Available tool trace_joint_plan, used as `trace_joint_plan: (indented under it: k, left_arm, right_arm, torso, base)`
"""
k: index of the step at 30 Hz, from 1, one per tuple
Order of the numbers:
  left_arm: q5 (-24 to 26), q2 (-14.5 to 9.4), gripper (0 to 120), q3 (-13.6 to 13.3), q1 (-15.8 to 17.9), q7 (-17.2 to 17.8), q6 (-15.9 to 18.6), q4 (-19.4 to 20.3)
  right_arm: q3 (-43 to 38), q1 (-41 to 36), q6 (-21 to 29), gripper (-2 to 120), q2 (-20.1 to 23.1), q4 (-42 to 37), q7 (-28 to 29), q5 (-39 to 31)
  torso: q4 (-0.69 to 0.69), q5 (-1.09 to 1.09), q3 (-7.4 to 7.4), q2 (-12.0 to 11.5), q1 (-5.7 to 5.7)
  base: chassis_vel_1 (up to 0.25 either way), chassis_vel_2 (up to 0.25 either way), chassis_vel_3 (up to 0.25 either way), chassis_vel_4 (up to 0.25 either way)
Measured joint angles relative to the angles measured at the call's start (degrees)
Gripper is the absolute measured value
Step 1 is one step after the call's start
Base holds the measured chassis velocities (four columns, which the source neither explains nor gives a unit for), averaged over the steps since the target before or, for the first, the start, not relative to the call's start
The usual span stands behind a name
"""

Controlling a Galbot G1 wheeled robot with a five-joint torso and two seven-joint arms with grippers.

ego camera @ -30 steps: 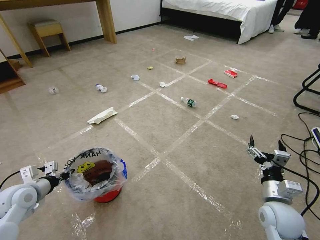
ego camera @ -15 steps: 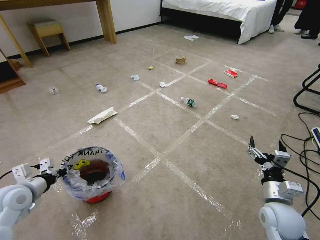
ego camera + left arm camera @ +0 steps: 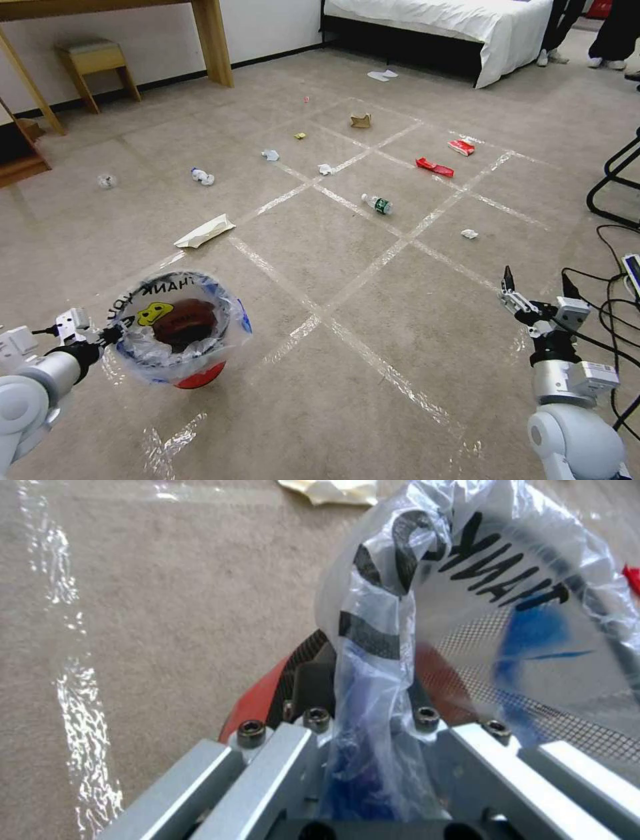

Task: Pick up the trash bin and place the garbage on the floor into it.

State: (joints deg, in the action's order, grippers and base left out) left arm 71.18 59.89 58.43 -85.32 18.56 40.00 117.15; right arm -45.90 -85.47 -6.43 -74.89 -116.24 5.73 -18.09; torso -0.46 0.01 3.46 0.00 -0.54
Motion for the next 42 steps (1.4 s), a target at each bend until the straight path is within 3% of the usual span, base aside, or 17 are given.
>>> trace_joint_plan:
  k: [8, 18, 42]
  left_arm:
    - [-1.44, 2.18, 5, -0.02, -0.14, 0.32, 0.24, 1.44]
    - [-2.73, 2.44, 5, -1.33, 0.57, -0.4, 0.15, 0.84]
    - [-3.59, 2.33, 5, -1.71, 0.42, -1.02, -0.26, 0.2]
  right_arm:
    - [0.44, 0.15, -0.58, 100, 0.05, 0.37, -1.07, -1.84]
    - [0.35, -0.24, -0.55, 100, 0.15, -0.05, -1.31, -2.57]
    - [0.41, -0.36, -1.03, 100, -0.61, -0.06, -2.5, -1.75]
  torso:
    - [0.0, -0.01, 0.0, 0.0, 0.0]
    - [-0.01, -0.02, 0.0, 0.0, 0.0]
    - [-0.01, -0.01, 0.0, 0.01, 0.0]
  base:
    - [0.0, 0.0, 0.0, 0.0]
    - [-0.053, 0.047, 0.046, -0.046]
    - [-0.085, 0.083, 0.084, -0.08]
